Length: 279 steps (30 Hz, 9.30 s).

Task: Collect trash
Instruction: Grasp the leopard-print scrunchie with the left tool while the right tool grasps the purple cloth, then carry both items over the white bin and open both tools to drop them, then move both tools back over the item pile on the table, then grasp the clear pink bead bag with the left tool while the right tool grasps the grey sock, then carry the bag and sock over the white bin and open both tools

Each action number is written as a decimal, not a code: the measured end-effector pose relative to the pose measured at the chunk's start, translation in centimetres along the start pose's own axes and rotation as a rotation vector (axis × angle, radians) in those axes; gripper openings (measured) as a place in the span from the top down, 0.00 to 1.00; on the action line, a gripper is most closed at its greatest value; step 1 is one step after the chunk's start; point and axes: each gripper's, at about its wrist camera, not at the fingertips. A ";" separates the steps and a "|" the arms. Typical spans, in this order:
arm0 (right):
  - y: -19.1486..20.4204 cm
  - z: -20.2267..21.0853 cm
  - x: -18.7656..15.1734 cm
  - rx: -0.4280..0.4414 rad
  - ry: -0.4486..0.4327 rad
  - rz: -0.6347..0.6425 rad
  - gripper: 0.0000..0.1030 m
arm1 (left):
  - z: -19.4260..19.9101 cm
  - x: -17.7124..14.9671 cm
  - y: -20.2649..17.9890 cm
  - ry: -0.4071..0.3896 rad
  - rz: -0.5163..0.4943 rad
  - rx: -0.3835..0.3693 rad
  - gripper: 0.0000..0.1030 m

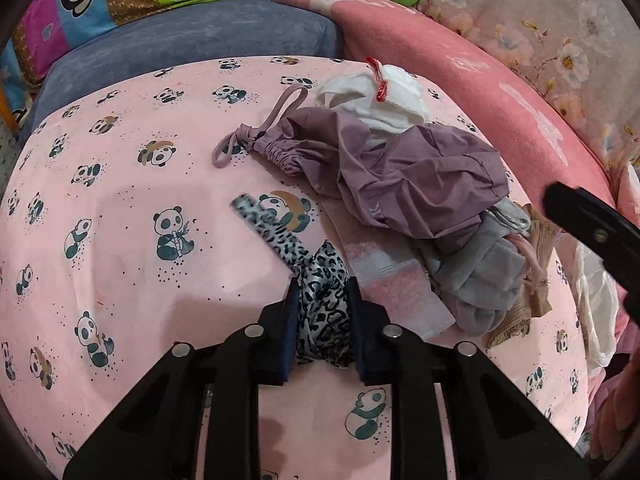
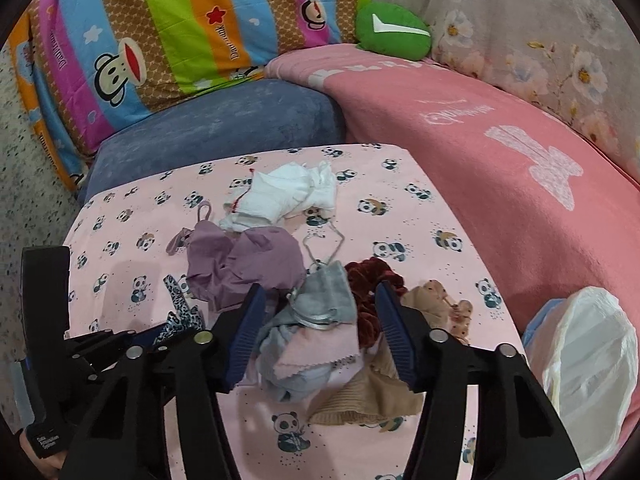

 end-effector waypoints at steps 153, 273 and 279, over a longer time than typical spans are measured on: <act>-7.6 6.8 -5.9 0.011 -0.003 -0.217 0.56 | 0.9 -1.7 -6.0 -0.051 0.074 0.082 0.24; -14.4 12.4 -6.7 0.115 -0.132 -0.401 0.83 | 6.1 -0.9 -17.8 -0.083 -0.155 -0.139 0.90; -16.2 14.2 -6.6 0.094 -0.175 -0.420 0.83 | 7.6 0.8 -22.4 -0.128 -0.227 -0.208 0.90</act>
Point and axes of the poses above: each gripper's, at about its wrist camera, not at the fingertips, and z roughly against the way its jaws point, y to its left, x to its top, and after that the axes turned 2 degrees about -z, right-handed
